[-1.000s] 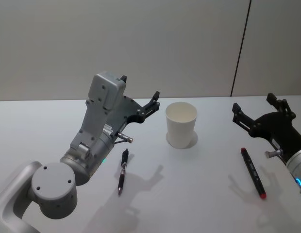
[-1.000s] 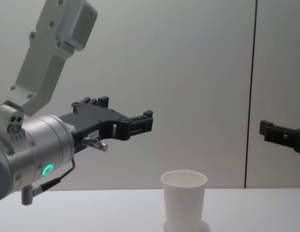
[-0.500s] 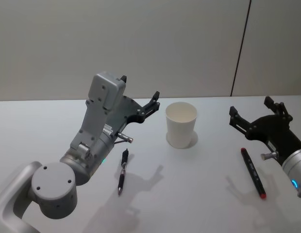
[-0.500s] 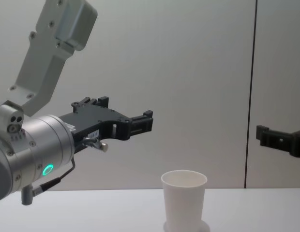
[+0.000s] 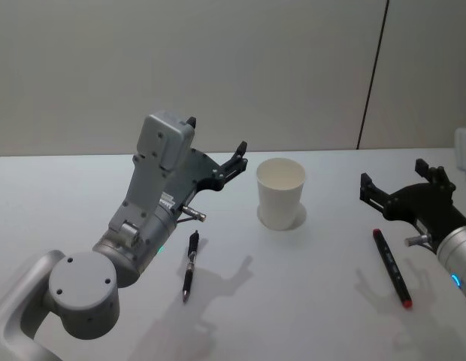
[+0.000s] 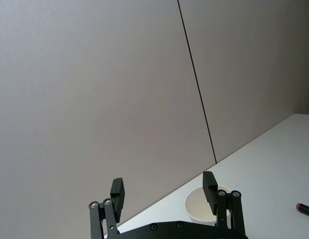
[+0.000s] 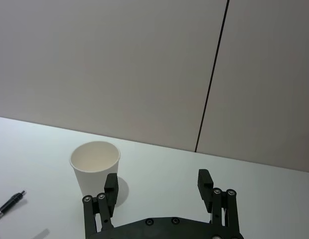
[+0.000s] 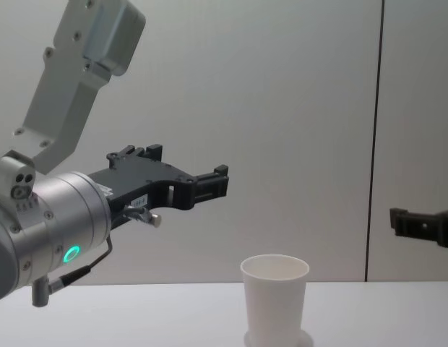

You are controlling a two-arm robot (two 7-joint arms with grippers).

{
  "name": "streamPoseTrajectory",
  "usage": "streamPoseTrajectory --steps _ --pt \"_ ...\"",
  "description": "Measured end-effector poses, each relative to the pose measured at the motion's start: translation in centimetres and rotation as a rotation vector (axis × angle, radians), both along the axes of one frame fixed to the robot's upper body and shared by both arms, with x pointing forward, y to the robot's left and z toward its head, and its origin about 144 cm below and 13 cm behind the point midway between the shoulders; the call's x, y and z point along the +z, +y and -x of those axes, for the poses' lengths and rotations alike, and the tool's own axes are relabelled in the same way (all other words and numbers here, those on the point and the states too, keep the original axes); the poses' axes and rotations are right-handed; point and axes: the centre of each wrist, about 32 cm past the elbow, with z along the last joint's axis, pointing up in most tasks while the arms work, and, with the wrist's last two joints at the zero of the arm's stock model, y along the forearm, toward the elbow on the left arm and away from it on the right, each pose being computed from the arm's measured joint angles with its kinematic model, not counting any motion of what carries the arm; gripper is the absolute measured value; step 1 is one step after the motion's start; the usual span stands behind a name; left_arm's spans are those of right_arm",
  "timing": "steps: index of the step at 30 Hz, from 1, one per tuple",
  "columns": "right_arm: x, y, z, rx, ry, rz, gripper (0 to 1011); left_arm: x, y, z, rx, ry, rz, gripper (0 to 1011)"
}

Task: Place the pen into the pen holder.

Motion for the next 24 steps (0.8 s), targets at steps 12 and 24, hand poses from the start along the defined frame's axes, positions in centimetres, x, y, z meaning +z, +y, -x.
streamPoseTrajectory --steps 12,24 --pt "1.0 0.0 -1.1 -0.042 0.107 0.052 1002 0.0 0.0 0.0 0.0 0.0 0.0 1000" --pt "1.2 0.0 -3.2 -0.089 0.248 0.079 1002 0.0 0.0 0.0 0.0 0.0 0.0 1000"
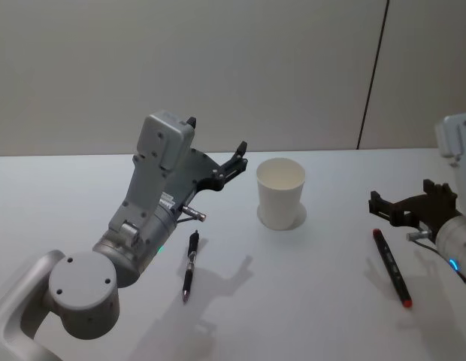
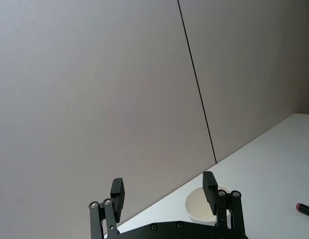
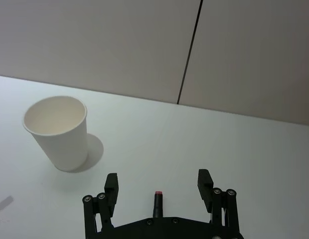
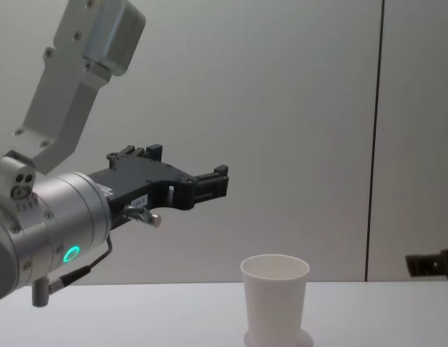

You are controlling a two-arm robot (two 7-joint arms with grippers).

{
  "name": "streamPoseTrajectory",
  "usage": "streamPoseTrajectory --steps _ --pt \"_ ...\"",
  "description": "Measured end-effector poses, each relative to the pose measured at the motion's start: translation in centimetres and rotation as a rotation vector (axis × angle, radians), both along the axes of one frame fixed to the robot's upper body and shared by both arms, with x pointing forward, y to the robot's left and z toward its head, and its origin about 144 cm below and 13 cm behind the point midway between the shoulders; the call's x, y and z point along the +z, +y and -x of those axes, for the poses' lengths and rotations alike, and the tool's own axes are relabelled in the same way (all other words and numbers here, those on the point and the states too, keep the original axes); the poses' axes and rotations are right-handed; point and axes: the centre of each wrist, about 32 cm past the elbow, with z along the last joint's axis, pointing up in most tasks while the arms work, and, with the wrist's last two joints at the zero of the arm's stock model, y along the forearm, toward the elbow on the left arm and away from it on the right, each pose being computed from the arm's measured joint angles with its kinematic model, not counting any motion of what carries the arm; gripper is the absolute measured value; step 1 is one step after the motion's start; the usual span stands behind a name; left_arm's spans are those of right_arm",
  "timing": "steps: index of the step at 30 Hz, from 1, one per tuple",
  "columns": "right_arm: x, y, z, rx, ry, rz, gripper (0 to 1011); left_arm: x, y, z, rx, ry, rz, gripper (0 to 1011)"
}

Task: Place the pen into the pen holder.

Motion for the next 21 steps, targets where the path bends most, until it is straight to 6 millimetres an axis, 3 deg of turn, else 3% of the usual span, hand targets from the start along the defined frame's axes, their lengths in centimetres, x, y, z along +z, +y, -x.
streamPoseTrajectory --steps 21 --pt "-0.7 0.5 -3.5 -0.085 0.193 -0.003 1001 0.0 0.0 0.0 0.0 0.0 0.0 999"
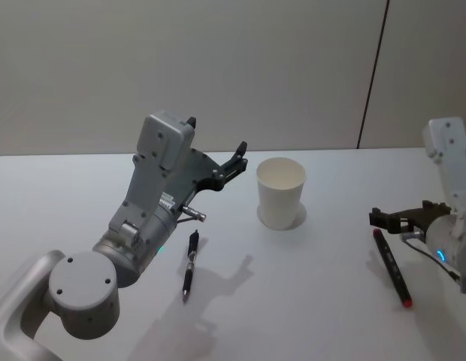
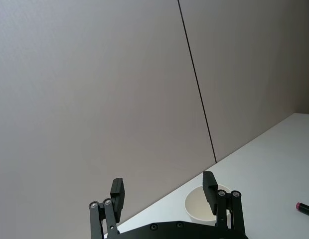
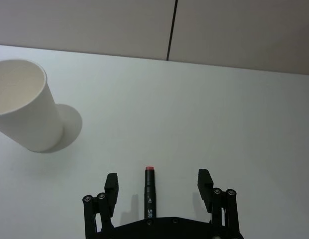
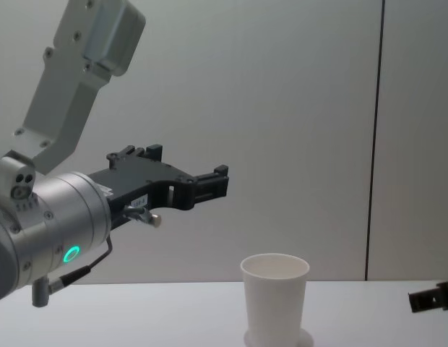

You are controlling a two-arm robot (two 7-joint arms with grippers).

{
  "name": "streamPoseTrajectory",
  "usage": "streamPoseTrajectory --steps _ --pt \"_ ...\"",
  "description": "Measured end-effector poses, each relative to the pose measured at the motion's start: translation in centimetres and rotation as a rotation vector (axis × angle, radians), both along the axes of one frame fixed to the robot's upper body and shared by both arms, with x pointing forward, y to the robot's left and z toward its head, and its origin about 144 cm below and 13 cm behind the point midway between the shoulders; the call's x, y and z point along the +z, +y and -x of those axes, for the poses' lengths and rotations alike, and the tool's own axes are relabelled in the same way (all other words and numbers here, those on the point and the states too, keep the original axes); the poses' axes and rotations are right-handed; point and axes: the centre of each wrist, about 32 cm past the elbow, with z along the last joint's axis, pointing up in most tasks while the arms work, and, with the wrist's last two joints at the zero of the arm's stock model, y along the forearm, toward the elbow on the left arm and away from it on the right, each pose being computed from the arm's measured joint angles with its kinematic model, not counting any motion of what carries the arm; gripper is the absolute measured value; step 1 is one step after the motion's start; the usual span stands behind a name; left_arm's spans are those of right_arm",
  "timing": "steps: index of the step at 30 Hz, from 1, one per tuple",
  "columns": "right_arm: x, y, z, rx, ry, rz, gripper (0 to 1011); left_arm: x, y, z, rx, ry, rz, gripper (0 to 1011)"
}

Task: Place the pen into the pen holder.

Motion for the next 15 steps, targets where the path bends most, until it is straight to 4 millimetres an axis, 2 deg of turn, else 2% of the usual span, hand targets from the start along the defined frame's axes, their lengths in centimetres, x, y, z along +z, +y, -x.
streamPoseTrajectory --steps 15 --pt "-0.6 1.2 -1.7 -0.041 0.098 -0.022 1001 0.0 0.0 0.0 0.0 0.0 0.0 1000"
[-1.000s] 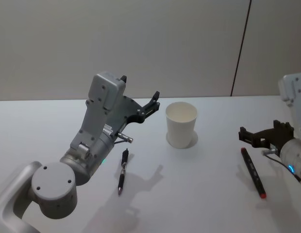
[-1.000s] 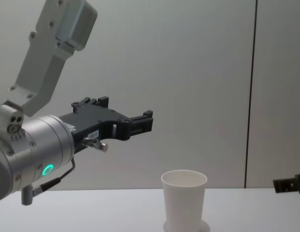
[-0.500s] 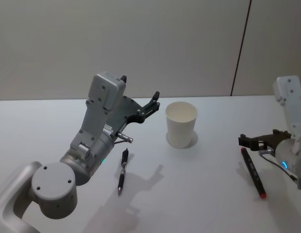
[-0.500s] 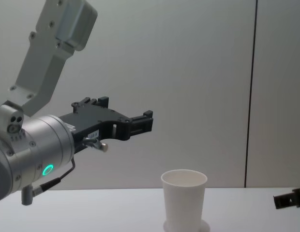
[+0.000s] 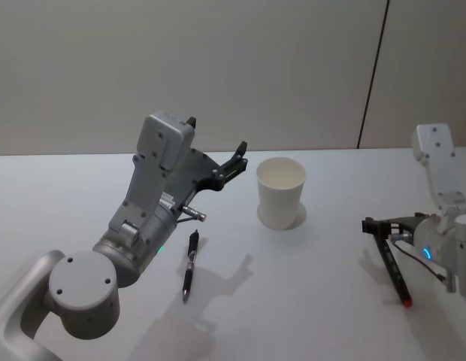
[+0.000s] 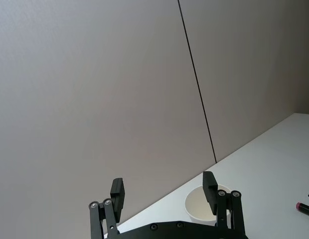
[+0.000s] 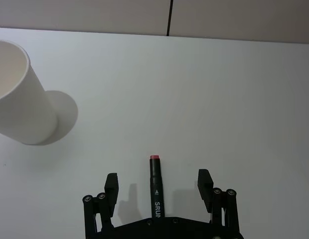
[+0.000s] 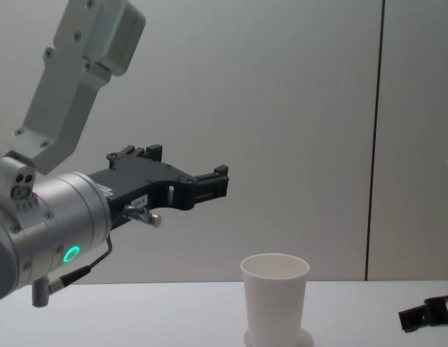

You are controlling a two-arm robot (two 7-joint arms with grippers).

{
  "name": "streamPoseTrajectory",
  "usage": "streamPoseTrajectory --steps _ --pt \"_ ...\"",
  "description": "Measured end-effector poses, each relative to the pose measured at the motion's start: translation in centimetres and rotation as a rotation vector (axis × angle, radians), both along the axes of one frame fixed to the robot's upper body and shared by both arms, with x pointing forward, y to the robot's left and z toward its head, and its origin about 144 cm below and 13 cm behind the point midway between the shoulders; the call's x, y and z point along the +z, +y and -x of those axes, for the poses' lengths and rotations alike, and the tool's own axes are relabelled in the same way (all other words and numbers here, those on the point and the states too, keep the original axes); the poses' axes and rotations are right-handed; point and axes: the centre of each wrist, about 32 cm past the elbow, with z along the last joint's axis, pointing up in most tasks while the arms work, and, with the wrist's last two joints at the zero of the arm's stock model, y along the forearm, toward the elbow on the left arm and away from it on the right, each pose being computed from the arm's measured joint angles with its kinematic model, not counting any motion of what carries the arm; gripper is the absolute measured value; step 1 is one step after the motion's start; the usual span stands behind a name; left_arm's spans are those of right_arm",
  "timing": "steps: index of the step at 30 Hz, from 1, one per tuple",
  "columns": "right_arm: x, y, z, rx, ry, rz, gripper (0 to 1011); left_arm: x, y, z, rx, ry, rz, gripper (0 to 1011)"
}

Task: Place the pen into the pen holder.

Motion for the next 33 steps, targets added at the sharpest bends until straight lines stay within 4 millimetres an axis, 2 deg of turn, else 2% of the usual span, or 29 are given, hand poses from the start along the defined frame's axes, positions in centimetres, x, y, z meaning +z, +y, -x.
streamPoseTrajectory --steps 33 --pt "-1.6 0.7 -2.3 -0.022 0.068 0.04 1002 0.0 0.0 0.0 0.0 0.0 0.0 1000"
